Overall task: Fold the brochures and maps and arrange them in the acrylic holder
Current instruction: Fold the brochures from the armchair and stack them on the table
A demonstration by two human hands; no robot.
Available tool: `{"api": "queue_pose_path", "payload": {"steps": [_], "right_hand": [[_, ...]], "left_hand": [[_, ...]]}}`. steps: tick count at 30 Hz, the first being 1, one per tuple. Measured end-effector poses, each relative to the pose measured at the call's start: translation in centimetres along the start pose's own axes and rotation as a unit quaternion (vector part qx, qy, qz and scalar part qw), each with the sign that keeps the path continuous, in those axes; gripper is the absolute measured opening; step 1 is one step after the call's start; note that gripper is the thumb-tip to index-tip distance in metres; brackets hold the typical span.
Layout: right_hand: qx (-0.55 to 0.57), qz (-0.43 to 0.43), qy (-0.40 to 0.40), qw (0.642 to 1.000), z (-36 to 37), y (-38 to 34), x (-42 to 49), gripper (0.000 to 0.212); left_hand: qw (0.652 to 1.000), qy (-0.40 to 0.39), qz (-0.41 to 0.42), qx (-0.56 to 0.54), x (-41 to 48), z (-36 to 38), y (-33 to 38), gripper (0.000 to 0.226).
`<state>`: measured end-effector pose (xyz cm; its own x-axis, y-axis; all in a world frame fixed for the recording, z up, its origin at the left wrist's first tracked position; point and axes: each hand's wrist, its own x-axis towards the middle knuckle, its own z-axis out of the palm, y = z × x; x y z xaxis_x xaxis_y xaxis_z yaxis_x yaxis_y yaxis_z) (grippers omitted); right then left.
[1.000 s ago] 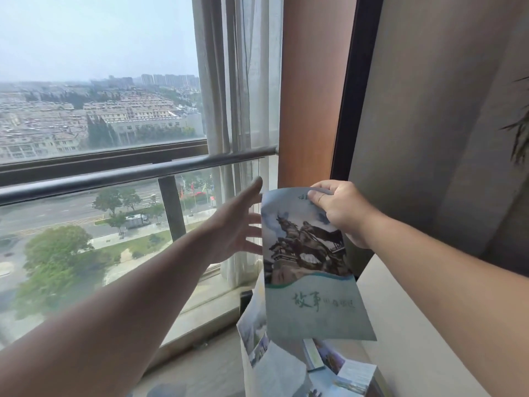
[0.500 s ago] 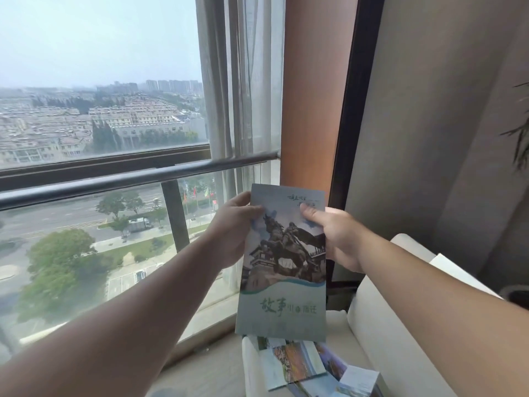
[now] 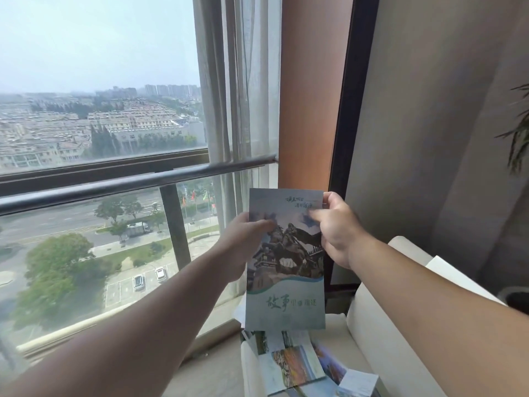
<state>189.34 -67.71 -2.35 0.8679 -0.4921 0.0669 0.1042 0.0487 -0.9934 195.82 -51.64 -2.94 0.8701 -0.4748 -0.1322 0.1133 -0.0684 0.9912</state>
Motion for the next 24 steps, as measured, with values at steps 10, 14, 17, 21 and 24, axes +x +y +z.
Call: {"api": "queue_pose_path", "payload": {"steps": [10, 14, 17, 21, 24], "right_hand": [[-0.043, 0.015, 0.015, 0.999, -1.4, 1.1, 0.1, 0.017], [-0.007, 0.042, -0.016, 0.999, -1.9, 1.1, 0.0, 0.038], [0.02, 0.054, -0.055, 0.997, -2.0, 1.1, -0.1, 0.023], [0.008, 0.028, -0.035, 0.999, -0.8, 1.0, -0.1, 0.011], [0.019, 0.011, -0.041, 0.999, -0.3, 0.9, 0.1, 0.01]], "left_hand": [[0.996, 0.006, 0.036, -0.086, 0.0, 0.8, 0.7, 0.009], [0.987, -0.032, 0.07, -0.139, -0.1, 0.7, 1.0, 0.015], [0.984, -0.04, 0.083, -0.154, -0.1, 0.5, 0.9, 0.015], [0.988, 0.081, 0.13, -0.024, 0.5, 0.8, 0.4, 0.014], [0.968, 0.168, 0.151, 0.109, 0.8, 0.1, -0.2, 0.044]]}}
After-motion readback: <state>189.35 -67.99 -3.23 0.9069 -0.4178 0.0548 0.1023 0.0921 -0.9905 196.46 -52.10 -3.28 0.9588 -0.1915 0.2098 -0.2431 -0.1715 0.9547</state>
